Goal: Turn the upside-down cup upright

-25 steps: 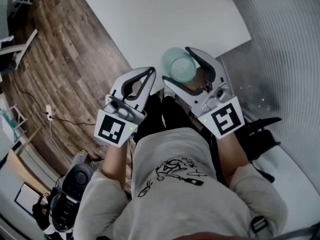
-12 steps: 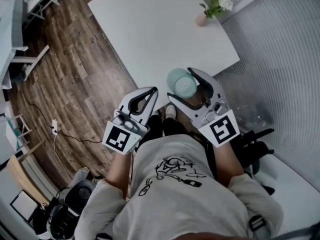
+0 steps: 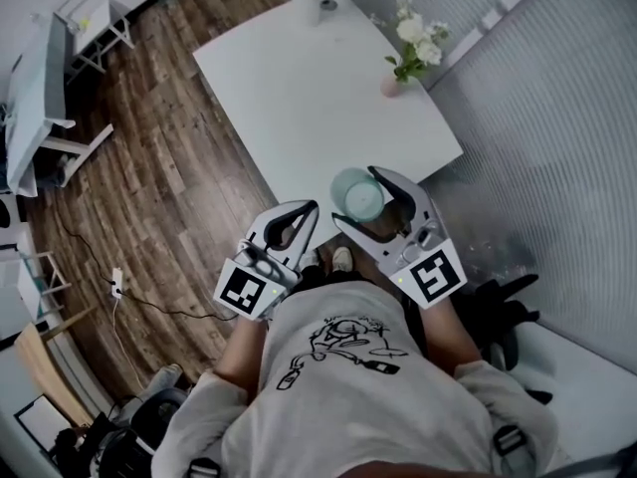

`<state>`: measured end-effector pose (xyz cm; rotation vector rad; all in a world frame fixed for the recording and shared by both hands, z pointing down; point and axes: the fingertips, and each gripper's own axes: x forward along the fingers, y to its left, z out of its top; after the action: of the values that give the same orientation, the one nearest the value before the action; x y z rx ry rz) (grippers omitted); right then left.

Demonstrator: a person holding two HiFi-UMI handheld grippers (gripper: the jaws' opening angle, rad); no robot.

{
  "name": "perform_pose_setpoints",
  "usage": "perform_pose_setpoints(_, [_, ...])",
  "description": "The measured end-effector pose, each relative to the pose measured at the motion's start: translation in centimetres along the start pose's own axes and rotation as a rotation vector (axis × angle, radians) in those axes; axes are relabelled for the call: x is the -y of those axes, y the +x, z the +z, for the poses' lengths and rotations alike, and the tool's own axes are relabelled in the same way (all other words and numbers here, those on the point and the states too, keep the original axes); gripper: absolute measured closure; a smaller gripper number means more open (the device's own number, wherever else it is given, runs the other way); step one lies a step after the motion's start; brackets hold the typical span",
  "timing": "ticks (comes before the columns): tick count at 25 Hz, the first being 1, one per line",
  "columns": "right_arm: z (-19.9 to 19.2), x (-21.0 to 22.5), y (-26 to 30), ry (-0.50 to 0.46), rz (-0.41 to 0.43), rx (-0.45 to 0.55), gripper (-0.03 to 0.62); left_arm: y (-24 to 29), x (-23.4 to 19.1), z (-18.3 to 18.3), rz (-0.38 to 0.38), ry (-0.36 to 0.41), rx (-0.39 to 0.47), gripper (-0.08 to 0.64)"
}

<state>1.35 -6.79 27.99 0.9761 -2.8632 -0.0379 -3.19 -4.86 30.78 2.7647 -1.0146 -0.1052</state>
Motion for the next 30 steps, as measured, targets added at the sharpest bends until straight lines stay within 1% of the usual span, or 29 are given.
perform_pose_setpoints(8, [2.5,-0.4,-0.2,-0.022,0.005,0.023,0.252,-0.2,1.2,2.3,-0.026,0.007,0.010,0.555])
perform_pose_setpoints(13, [3.6,0.1,-0.5,-0.027,0.004,0.050,0.252,0.3,1.3,3.6,-0.011,0.023,0.015,0.555])
perform_pose_setpoints(17, [5.0,0.0,-0.6,-0.035,0.006,0.050,0.252,0.2,1.7,4.9,-0.033,0.024,0.030,0.555])
perform_pose_setpoints(21, [5.7,0.1,-0.8,-0.035,0.004,0.055,0.252,-0.1,1.7,4.8,-0.037,0.017,0.027,0.555])
perform_pose_setpoints(27, [5.9,0.1,-0.4,-0.001,0.001,0.081,0.252,0.3,1.3,5.0,-0.034,0.032,0.008,0.554])
perform_pose_setpoints(30, [5.9,0.3,-0.3,0.041,-0.016,0.101,0.252,0.4,1.2,5.1,-0.036,0.034,0.010,0.554])
